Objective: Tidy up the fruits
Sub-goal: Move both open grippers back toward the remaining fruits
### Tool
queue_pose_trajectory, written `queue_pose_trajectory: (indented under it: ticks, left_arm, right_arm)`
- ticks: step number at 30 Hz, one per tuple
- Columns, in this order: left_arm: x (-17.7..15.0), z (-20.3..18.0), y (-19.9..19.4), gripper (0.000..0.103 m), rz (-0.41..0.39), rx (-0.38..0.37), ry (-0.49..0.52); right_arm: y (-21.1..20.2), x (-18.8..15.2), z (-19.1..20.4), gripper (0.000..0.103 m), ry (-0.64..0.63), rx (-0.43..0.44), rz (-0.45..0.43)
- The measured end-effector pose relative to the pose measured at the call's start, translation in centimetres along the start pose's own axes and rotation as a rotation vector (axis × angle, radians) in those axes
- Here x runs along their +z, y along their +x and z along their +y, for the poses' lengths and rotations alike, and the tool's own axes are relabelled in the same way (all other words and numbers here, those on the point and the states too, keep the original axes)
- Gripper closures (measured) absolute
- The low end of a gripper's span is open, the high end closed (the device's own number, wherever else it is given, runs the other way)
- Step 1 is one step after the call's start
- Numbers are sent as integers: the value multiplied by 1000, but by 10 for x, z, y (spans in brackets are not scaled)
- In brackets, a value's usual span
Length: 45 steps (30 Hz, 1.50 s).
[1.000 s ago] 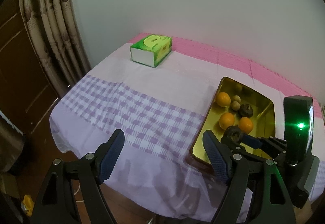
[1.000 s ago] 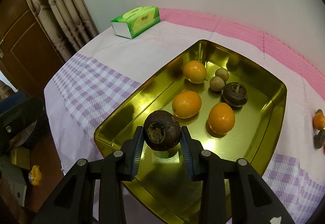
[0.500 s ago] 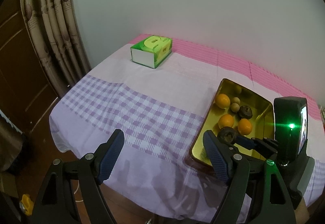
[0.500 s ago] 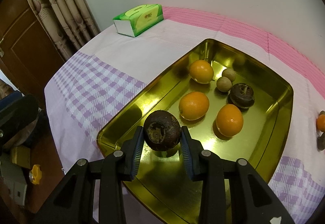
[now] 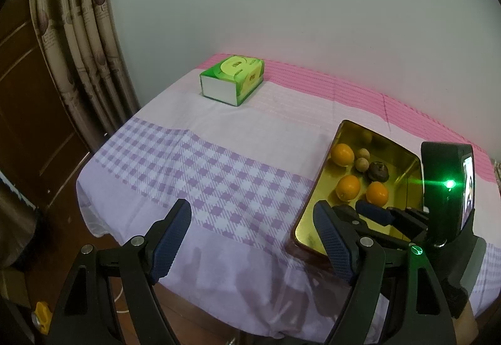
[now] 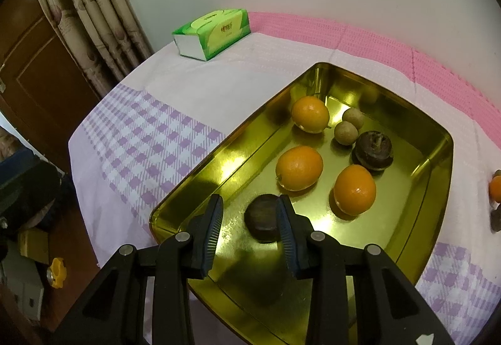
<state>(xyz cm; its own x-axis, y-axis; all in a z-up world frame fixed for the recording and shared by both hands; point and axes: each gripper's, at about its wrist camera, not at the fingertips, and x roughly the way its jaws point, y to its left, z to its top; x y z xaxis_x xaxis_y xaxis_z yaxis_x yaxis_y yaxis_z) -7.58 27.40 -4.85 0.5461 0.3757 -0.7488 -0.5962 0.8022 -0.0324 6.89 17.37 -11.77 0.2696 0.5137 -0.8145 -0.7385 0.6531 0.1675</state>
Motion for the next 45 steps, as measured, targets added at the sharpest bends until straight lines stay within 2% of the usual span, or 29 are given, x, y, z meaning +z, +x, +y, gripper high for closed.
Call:
queue_pose_trajectory:
  ticks: [10,20,24,31,41,45]
  left_arm:
    - [-1,-1,1,22,1,6,15]
    - [-3,-8,3,22,6,16,47]
    - [-5,-12,3,22,4,22,67]
    - [-9,-23,1,21,-1,36,112]
    - [-15,-39,0,18,-12,42,181]
    - [-18,-48,0,18,-10,21,215]
  right_arm:
    - [-21,1,-12,69,54,21,-72]
    - [-55,-23,-50,69,149,6,-143]
    - [-71,-40,-77,69,187,-48,-165]
    - [-94,-86,-161,68,365,-183,-168]
    - [-114,-149,-257,66,524,-430,-131]
    - [-123,-168,-292,65,585,-490,-117]
